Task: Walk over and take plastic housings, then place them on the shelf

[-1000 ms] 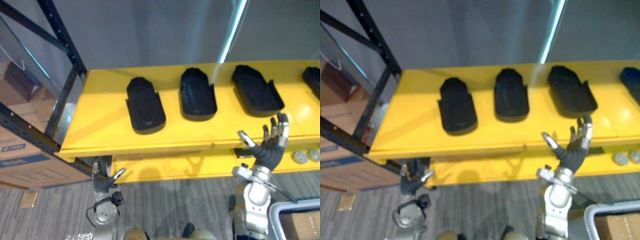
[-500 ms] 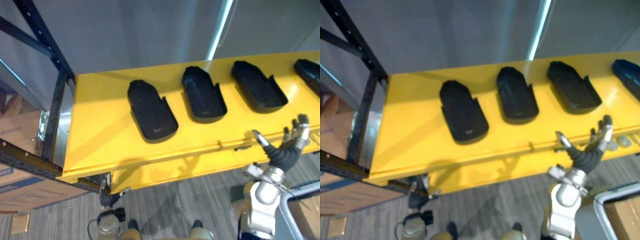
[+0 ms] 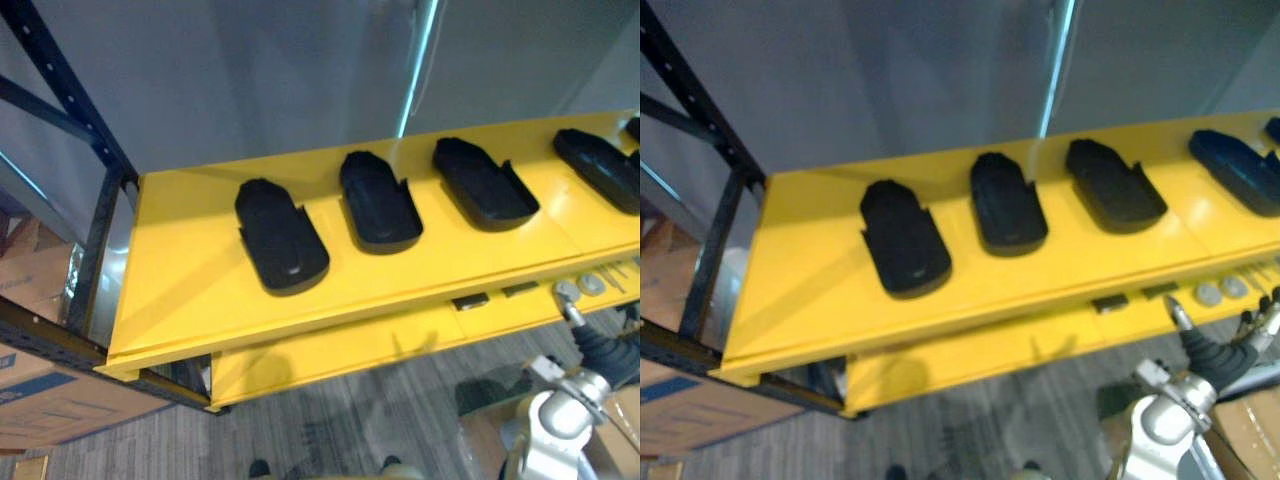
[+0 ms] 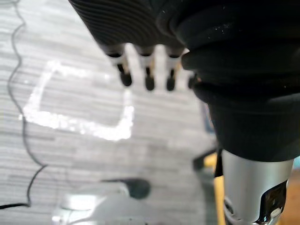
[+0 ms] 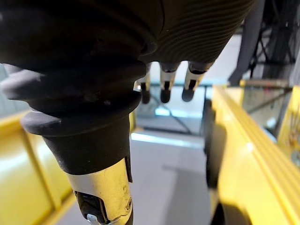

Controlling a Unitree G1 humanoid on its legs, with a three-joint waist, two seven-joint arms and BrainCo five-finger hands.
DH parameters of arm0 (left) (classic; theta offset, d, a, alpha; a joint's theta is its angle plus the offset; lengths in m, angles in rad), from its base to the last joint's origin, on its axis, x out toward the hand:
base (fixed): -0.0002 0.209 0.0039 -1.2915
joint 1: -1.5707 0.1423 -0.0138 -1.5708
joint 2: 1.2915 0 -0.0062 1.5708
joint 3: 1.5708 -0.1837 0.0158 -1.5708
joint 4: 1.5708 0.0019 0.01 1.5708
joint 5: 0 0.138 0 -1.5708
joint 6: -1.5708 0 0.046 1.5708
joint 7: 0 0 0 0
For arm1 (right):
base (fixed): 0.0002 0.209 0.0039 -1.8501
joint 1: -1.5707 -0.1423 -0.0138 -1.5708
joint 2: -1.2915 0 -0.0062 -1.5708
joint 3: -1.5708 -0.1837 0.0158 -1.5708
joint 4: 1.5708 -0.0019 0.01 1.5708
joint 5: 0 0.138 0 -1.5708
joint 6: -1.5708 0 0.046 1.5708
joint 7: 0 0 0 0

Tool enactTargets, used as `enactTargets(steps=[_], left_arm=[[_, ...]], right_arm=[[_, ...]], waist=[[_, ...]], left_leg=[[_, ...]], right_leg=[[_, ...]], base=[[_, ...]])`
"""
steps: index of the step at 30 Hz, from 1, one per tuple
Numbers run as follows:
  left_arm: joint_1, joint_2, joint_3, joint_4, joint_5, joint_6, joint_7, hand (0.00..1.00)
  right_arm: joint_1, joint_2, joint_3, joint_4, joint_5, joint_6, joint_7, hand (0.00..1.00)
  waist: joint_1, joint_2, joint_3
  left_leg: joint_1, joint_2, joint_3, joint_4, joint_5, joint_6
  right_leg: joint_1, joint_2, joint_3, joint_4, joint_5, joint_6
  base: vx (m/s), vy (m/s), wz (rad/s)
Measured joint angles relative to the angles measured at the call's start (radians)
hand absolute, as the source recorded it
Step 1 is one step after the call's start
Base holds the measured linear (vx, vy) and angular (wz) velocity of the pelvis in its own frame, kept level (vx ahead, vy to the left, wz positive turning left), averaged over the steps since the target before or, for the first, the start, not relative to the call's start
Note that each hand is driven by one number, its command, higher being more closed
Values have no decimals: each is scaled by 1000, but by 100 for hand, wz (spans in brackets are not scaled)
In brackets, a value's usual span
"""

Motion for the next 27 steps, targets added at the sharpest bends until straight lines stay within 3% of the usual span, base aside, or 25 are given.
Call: enactTargets(steps=[4,7,9,14,18,19,24,27], left_arm=[[-46,28,-12,-17,35,0,-40,0],[-107,52,-50,-34,44,-1,-67,0],[-116,51,-49,-55,44,-2,-77,0],[-112,72,-30,-67,52,-3,-96,0],[-104,78,6,-60,73,-19,-107,0],[-103,78,7,-56,74,-24,-107,0],[-130,74,-15,-39,81,-48,-148,0],[-151,75,-31,-23,83,-66,-160,0]], right_arm=[[-128,-47,138,17,49,-1,67,0],[-238,-139,265,23,49,-1,144,0],[-269,-152,305,8,48,-1,189,0],[-235,-246,255,-141,65,-29,261,0],[-164,-357,193,-244,208,-84,359,0],[-153,-366,193,-255,227,-89,373,100],[-32,-402,191,-319,373,-93,516,100],[0,-405,207,-334,452,-93,571,100]], waist=[[18,-13,18],[59,-19,39],[71,-21,41],[66,-46,55],[47,-53,58],[44,-53,58],[6,-40,67],[3,-30,78]], left_leg=[[-46,-12,-26,0,10,8],[-66,-36,-54,5,15,18],[-64,-43,-66,5,19,21],[-34,-48,-29,5,12,31],[5,-39,49,5,-9,39],[11,-38,65,5,-12,38],[25,-32,128,5,-25,34],[25,-29,162,5,-25,34]], right_leg=[[-12,-17,-52,3,2,3],[-21,-39,-72,15,6,7],[-20,-52,-86,44,6,7],[-8,-65,-74,80,18,6],[-21,-61,-6,80,38,13],[-26,-60,5,80,41,13],[-60,-46,56,74,43,13],[-81,-41,79,70,43,13]], base=[[-7,15,35],[13,58,35],[67,61,31],[64,58,0],[38,28,-41],[16,20,-57],[-3,-1,-40],[-28,-17,-31]])
